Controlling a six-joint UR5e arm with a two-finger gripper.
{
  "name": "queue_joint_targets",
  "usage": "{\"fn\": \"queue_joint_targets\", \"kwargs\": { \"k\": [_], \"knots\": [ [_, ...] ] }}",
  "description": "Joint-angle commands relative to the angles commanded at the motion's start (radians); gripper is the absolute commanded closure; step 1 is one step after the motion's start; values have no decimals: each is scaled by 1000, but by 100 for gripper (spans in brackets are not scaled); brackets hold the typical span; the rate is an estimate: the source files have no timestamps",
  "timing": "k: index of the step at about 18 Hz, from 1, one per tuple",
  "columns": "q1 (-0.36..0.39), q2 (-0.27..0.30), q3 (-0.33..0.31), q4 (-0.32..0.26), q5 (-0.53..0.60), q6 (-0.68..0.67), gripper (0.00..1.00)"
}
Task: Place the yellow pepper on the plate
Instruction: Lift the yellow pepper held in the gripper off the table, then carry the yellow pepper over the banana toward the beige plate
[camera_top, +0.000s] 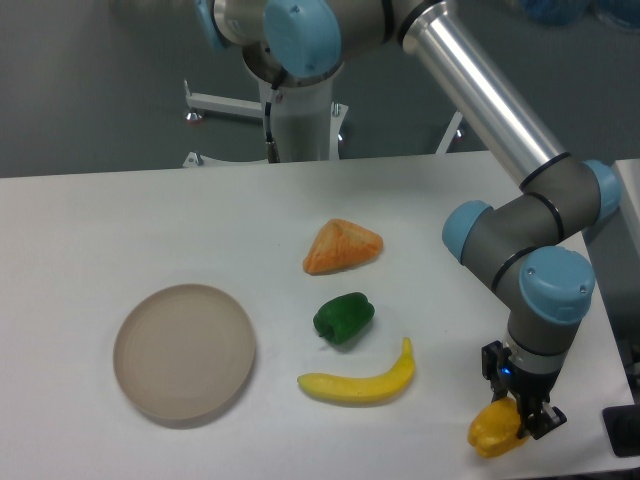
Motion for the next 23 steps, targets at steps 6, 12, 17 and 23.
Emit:
{"fn": "queue_joint_targets", "kwargs": {
  "k": [6,12,17,23],
  "knots": [
    [-15,26,-14,-6,14,-28,48],
    [-29,159,-175,-23,20,-127,48],
    [-81,297,-297,-149,136,-238,48],
    [-192,405,-422,-207,158,-489,48]
  ]
}}
